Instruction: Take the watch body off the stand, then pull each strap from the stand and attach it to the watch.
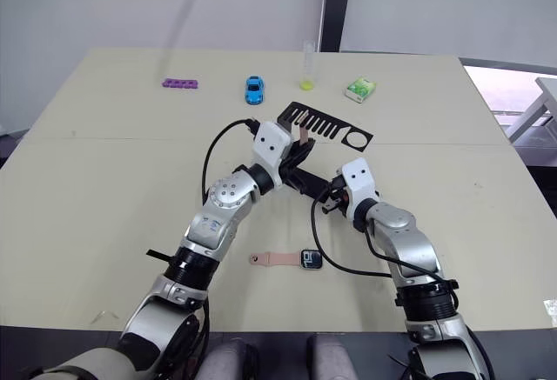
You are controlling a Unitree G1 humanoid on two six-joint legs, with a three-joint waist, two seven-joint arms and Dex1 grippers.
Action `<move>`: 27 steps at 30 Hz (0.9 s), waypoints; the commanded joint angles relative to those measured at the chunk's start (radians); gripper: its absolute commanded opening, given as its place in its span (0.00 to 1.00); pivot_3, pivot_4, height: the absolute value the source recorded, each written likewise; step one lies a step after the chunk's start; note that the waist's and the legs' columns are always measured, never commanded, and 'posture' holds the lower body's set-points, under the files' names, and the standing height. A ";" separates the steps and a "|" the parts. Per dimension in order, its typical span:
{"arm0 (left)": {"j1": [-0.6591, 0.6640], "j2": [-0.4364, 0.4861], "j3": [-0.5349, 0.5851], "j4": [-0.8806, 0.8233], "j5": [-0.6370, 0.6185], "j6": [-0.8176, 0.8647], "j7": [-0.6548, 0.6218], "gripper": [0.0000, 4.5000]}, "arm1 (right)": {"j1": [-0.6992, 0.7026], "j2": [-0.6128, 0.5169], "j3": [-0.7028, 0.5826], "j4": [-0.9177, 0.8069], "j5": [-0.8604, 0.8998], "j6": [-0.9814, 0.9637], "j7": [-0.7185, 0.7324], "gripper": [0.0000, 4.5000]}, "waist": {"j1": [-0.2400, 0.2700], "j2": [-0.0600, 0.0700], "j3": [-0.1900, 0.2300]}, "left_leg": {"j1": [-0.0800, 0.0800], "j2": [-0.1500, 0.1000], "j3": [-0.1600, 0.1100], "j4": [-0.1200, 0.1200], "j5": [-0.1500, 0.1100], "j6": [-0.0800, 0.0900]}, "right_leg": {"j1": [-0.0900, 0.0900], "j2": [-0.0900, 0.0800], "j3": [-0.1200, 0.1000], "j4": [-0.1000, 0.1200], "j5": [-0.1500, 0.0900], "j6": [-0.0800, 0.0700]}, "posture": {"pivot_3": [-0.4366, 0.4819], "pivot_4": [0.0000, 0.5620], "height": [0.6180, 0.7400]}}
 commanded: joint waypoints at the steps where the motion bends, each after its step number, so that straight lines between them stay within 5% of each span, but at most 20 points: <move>1: -0.015 -0.003 0.005 -0.094 -0.006 -0.024 -0.009 0.04 | 0.013 -0.007 0.003 0.037 -0.015 0.014 0.001 0.00 | 0.000 0.000 0.000 | 0.000 0.000 0.000 0.000 0.000 0.000 | 0.000 0.000 0.000 0.000 0.000 0.000 | 0.48 0.27 1.00; 13: 0.097 0.075 0.014 -0.288 -0.059 0.099 -0.101 0.04 | 0.011 -0.008 0.019 0.044 -0.019 0.001 0.010 0.00 | -0.002 0.000 0.000 | 0.000 0.000 0.000 0.000 0.000 0.000 | 0.000 0.000 0.000 0.000 0.000 0.000 | 0.48 0.27 1.00; 21: 0.118 0.188 0.112 -0.376 -0.268 0.270 -0.268 0.04 | 0.013 -0.022 0.006 0.030 -0.017 -0.029 0.016 0.00 | -0.001 0.000 0.000 | 0.000 0.001 0.000 -0.001 0.000 0.000 | 0.000 0.000 0.000 0.000 0.000 0.000 | 0.48 0.27 1.00; 27: 0.061 0.274 0.173 -0.335 -0.472 0.423 -0.454 0.04 | 0.099 -0.075 -0.046 -0.164 0.051 -0.068 0.074 0.00 | 0.001 0.001 0.001 | -0.002 0.000 -0.001 -0.002 0.000 0.000 | 0.000 0.000 -0.001 0.000 0.000 0.000 | 0.48 0.27 1.00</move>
